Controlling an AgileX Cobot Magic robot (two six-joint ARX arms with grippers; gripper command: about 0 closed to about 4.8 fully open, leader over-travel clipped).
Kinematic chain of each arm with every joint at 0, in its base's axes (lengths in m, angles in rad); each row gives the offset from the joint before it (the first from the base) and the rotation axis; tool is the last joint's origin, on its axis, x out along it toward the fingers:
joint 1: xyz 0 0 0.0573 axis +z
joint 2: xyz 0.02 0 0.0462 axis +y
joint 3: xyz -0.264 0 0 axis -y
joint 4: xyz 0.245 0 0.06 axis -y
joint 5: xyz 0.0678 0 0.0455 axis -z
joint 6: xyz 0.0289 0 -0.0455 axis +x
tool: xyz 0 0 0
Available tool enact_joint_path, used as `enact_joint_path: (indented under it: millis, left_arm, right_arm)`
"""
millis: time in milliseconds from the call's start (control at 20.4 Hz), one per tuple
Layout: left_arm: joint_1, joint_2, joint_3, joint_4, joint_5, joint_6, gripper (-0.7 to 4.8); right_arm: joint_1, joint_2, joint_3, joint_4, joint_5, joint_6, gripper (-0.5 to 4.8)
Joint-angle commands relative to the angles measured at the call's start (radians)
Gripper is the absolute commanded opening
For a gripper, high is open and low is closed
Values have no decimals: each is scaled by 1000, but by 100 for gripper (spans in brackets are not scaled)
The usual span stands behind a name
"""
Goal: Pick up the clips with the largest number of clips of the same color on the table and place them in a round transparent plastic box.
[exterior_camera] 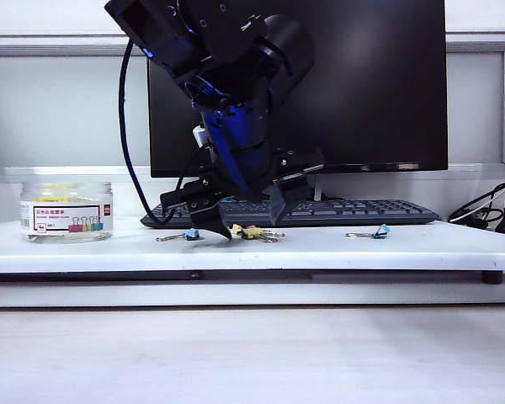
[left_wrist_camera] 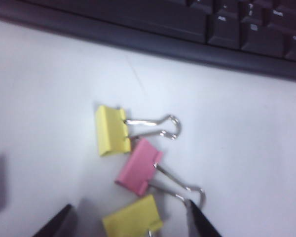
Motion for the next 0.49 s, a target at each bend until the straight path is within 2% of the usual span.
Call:
enact_joint_path:
  millis: [49, 491]
  left_arm:
    - [-2, 24, 3, 5, 1, 18, 301]
    - [-2, 50, 4, -45, -15, 54, 300]
  right_arm:
    - [2, -2, 4, 15, 0, 1, 63]
    - [1, -2, 4, 19, 1, 0, 63]
